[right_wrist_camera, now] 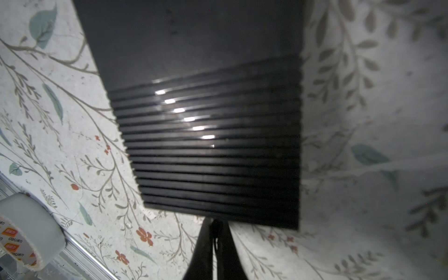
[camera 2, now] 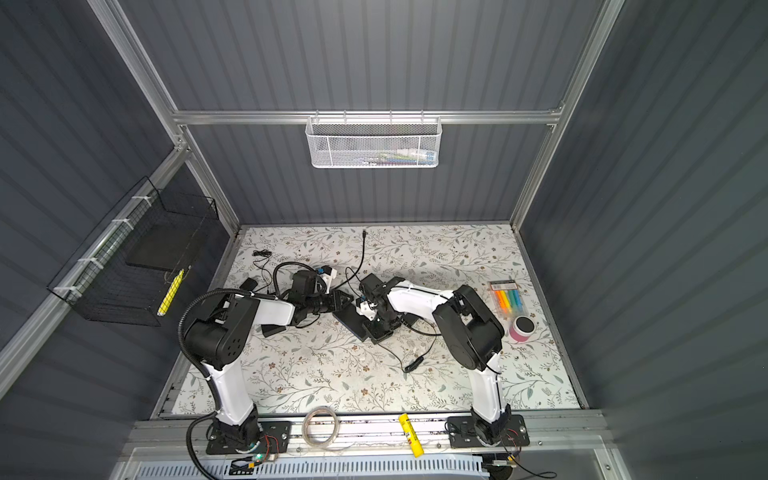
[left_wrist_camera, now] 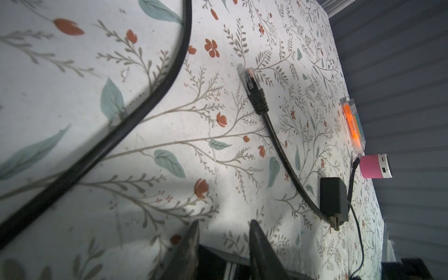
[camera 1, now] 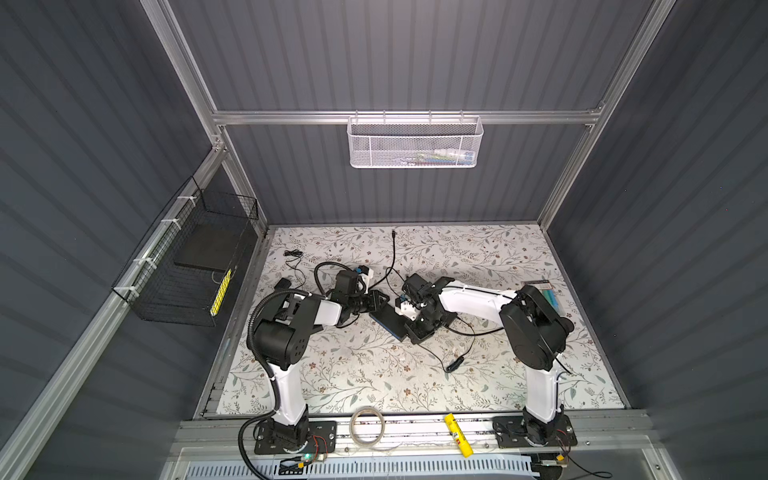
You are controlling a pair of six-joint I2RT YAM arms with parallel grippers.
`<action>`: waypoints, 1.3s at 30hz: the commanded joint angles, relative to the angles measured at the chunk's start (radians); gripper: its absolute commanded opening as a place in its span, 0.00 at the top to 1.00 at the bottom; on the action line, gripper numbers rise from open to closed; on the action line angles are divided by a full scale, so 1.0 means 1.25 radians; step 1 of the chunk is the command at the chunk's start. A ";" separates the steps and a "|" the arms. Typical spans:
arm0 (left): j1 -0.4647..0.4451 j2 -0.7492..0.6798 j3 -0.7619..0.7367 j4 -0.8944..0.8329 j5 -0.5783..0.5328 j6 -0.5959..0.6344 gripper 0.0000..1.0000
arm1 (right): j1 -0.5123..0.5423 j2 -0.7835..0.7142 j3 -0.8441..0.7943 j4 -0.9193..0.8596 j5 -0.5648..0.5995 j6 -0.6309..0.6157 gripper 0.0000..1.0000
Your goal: Insert the plug into the switch port
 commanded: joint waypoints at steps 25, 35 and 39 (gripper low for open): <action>-0.066 0.053 -0.056 -0.176 0.047 -0.036 0.66 | -0.010 0.054 0.183 0.236 -0.010 -0.034 1.00; -0.044 0.016 -0.076 -0.192 -0.003 -0.079 0.67 | -0.043 0.020 0.113 0.190 -0.002 -0.125 1.00; -0.044 0.003 -0.071 -0.196 -0.016 -0.090 0.67 | -0.046 0.015 0.113 0.151 -0.007 -0.165 0.94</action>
